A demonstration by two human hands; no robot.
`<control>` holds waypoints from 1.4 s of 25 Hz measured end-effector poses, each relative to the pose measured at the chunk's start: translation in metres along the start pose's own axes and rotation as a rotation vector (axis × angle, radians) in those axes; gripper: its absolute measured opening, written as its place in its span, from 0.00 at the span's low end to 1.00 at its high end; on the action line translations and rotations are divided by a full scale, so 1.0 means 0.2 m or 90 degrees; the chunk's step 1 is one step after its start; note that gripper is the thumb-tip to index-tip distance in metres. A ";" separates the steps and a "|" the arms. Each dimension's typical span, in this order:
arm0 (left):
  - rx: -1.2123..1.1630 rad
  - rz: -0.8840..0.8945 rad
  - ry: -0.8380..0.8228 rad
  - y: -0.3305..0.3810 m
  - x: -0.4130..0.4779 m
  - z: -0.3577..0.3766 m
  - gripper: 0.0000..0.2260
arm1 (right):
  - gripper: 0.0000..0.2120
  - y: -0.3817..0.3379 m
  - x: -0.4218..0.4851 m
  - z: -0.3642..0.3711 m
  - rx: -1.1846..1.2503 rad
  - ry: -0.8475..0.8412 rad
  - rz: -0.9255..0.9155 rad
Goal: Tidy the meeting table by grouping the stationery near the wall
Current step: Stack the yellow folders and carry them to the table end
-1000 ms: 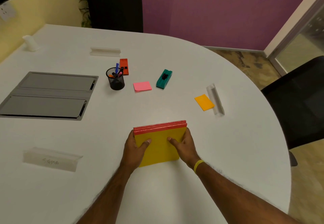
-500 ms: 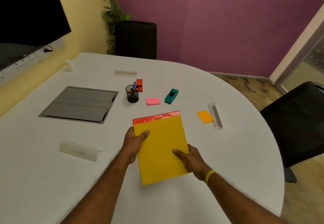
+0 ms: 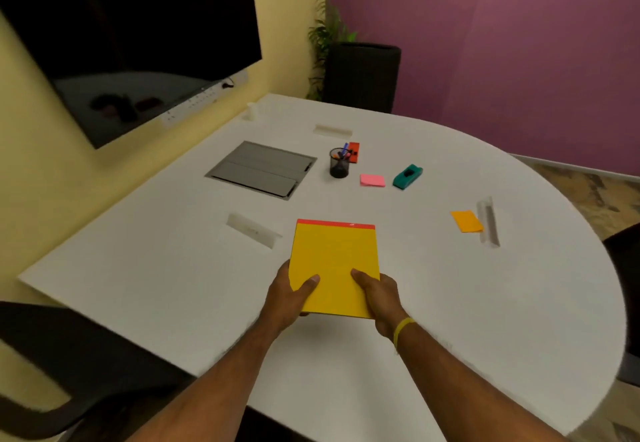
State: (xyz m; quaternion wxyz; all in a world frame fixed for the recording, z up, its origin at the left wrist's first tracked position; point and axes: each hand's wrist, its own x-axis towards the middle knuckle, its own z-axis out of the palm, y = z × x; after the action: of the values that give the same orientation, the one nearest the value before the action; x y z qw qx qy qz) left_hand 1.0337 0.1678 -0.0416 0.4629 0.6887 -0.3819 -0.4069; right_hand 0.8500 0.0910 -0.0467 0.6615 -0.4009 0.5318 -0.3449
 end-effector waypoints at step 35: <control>0.002 0.027 -0.048 -0.31 0.48 -2.41 0.28 | 0.18 0.23 -0.04 2.40 0.056 -0.048 -0.027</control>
State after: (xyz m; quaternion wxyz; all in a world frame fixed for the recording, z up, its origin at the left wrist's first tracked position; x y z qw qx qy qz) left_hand 1.5190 0.2562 -0.0049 0.4555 0.6653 -0.4141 -0.4224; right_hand 1.3207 0.1965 -0.0294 0.6903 -0.3955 0.4822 -0.3668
